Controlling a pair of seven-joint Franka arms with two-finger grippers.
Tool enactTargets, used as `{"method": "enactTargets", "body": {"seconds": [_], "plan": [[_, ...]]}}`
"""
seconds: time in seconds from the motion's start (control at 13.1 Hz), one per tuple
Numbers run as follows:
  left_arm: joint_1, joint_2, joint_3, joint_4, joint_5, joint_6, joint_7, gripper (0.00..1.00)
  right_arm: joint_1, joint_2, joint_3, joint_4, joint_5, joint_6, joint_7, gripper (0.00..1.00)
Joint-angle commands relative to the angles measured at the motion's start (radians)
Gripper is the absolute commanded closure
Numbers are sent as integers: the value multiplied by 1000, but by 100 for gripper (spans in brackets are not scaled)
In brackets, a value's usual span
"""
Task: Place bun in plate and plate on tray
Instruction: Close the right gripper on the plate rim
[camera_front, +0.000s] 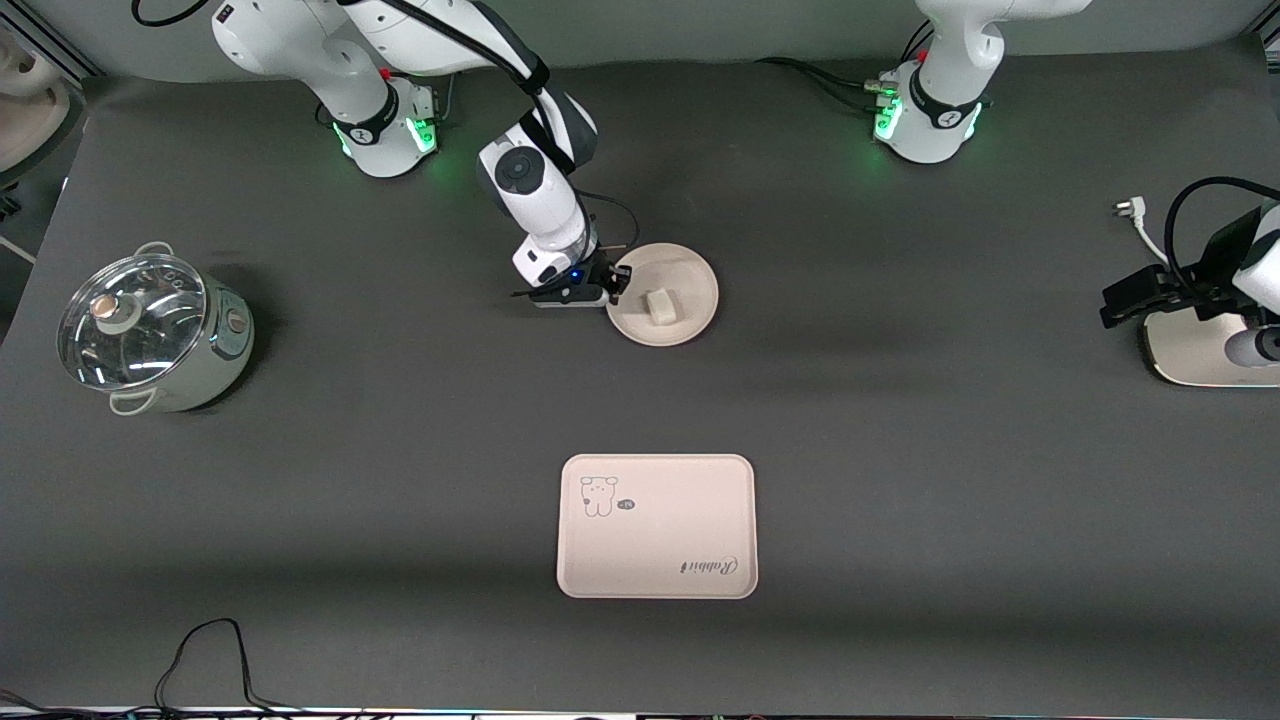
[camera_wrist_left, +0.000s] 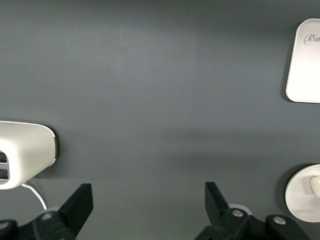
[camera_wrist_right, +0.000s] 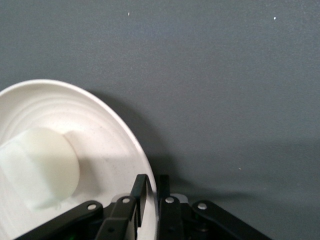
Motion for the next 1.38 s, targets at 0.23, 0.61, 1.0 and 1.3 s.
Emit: {"method": "enactTargets", "body": {"seconds": [0.23, 0.61, 1.0, 1.3], "plan": [[-8, -74, 4, -97, 8, 33, 13, 0, 23, -9, -14, 1, 25, 5, -2, 100], [-8, -75, 4, -95, 8, 56, 13, 0, 8, -168, -23, 1, 27, -134, -55, 100], [-10, -74, 2, -94, 8, 56, 13, 0, -38, -412, -35, 1, 27, -348, -143, 100], [-10, -72, 1, -94, 10, 58, 13, 0, -66, -471, -35, 18, 45, -382, -169, 100]]}}
